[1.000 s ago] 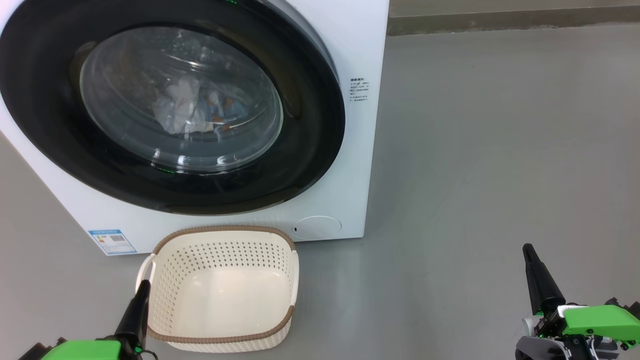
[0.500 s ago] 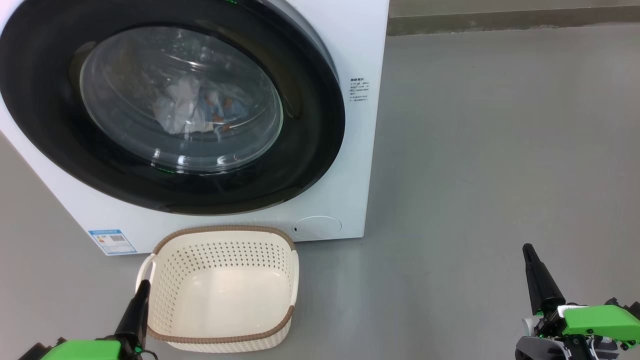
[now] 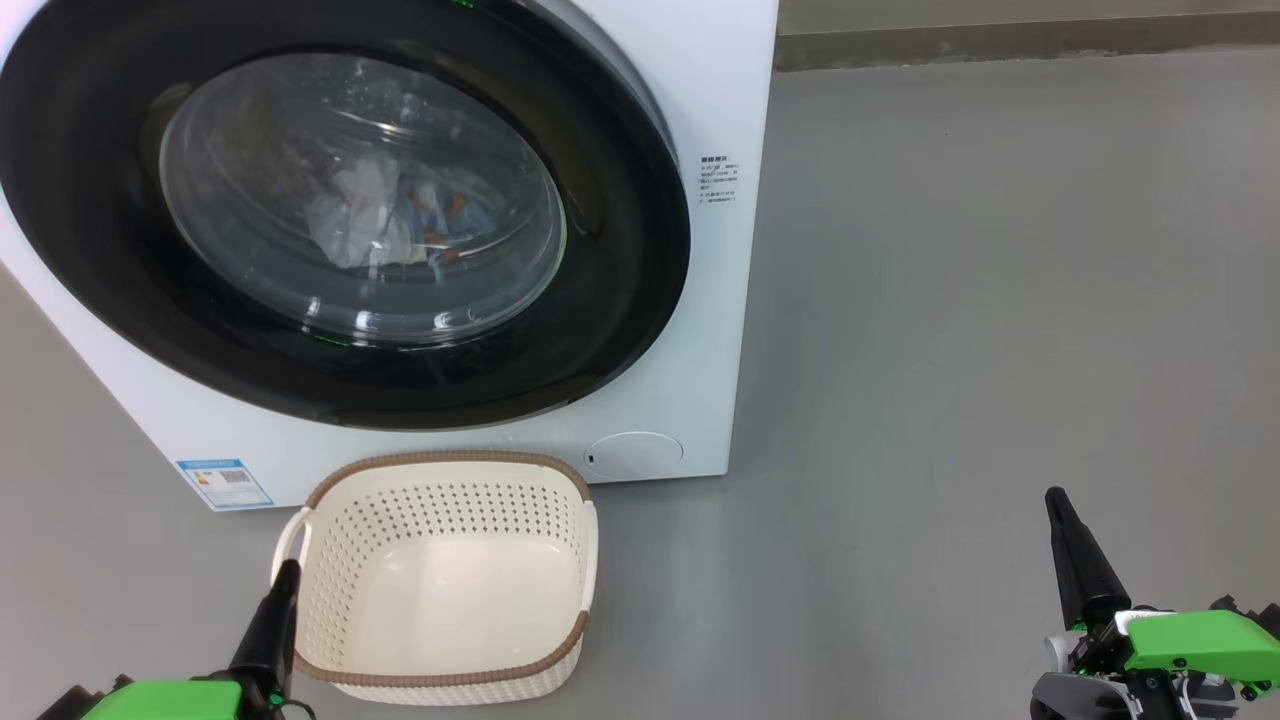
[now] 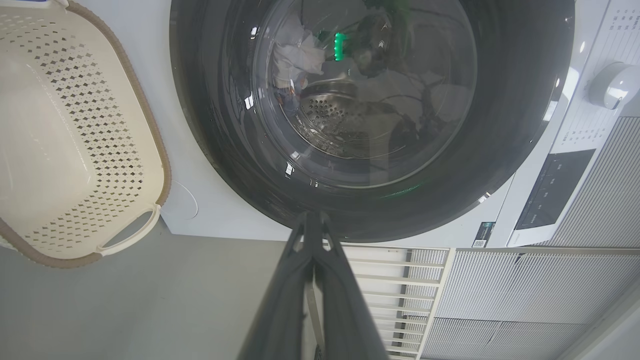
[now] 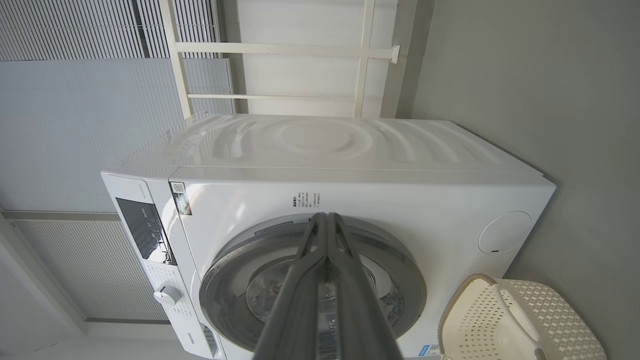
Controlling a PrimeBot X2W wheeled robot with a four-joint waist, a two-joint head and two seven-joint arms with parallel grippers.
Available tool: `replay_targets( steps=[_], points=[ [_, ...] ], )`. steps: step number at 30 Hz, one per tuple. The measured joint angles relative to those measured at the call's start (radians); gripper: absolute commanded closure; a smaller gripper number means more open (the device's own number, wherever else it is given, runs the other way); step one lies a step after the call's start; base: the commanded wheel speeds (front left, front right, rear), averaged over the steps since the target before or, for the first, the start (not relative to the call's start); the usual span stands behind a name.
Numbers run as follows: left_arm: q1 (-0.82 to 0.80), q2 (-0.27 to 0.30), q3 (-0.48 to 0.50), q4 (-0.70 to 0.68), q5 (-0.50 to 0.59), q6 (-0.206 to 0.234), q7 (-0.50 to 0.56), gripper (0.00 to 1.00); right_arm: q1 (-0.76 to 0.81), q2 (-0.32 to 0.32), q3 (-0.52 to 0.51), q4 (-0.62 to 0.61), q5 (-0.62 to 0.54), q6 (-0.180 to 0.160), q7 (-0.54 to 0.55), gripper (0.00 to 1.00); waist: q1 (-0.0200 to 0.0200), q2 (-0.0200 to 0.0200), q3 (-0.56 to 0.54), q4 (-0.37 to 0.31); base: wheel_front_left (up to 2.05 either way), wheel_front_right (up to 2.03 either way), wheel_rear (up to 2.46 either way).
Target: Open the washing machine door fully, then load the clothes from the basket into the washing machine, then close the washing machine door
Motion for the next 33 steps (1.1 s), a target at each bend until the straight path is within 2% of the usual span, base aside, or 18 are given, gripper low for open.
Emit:
replay_targets(
  steps=[33],
  points=[
    [0.0, 0.0, 0.001, 0.0, 0.0, 0.0, 0.003, 1.0, 0.0, 0.0, 0.0, 0.0, 0.0, 0.0, 0.0, 1.0, 0.0, 0.0, 0.0, 0.0, 0.0, 0.0, 0.0]
  ],
)
